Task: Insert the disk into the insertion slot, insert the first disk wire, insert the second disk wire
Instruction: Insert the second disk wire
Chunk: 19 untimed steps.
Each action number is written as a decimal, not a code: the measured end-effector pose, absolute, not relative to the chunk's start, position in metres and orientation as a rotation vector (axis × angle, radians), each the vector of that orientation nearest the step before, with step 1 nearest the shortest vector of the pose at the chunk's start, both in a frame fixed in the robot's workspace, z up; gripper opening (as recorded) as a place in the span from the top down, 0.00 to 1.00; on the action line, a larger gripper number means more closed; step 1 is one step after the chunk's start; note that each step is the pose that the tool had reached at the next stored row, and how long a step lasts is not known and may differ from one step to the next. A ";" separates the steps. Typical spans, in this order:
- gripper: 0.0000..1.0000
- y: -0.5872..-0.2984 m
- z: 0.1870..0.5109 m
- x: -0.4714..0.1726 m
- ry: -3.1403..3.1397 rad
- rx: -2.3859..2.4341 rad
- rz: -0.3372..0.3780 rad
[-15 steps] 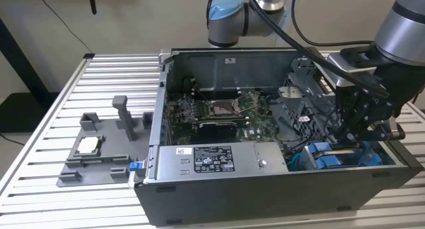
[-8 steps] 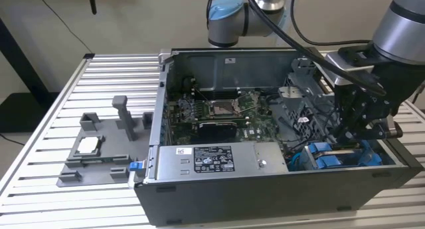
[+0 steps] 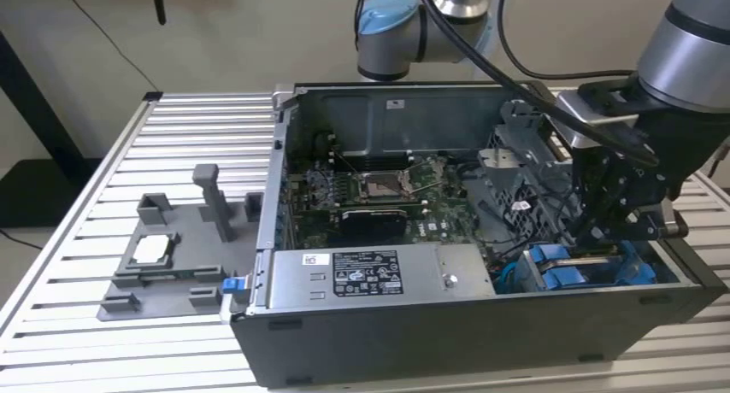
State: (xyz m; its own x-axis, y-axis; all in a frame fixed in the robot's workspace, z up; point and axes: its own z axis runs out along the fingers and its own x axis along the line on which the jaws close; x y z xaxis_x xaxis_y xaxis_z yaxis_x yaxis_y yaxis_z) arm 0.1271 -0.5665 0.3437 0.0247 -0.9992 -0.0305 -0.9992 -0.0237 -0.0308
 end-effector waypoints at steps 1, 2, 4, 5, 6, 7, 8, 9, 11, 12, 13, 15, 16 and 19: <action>0.84 -0.566 0.343 0.127 2.164 -2.217 0.000; 0.84 -0.567 0.343 0.127 2.164 -2.217 0.000; 0.84 -0.567 0.343 0.127 2.164 -2.217 0.000; 0.84 -0.567 0.343 0.127 2.164 -2.217 0.000; 0.84 -0.567 0.342 0.127 2.164 -2.217 0.000; 0.84 -0.567 0.342 0.127 2.164 -2.217 0.000; 0.84 -0.567 0.342 0.128 2.164 -2.217 0.001; 0.84 -0.567 0.342 0.128 2.164 -2.217 0.001; 0.84 -0.568 0.342 0.128 2.164 -2.217 0.000; 0.84 -0.568 0.341 0.128 2.164 -2.217 0.001; 0.84 -0.568 0.341 0.128 2.164 -2.217 0.001; 0.84 -0.568 0.340 0.128 2.164 -2.217 0.000; 0.84 -0.568 0.339 0.128 2.164 -2.217 0.000; 0.84 -0.568 0.338 0.128 2.164 -2.217 0.000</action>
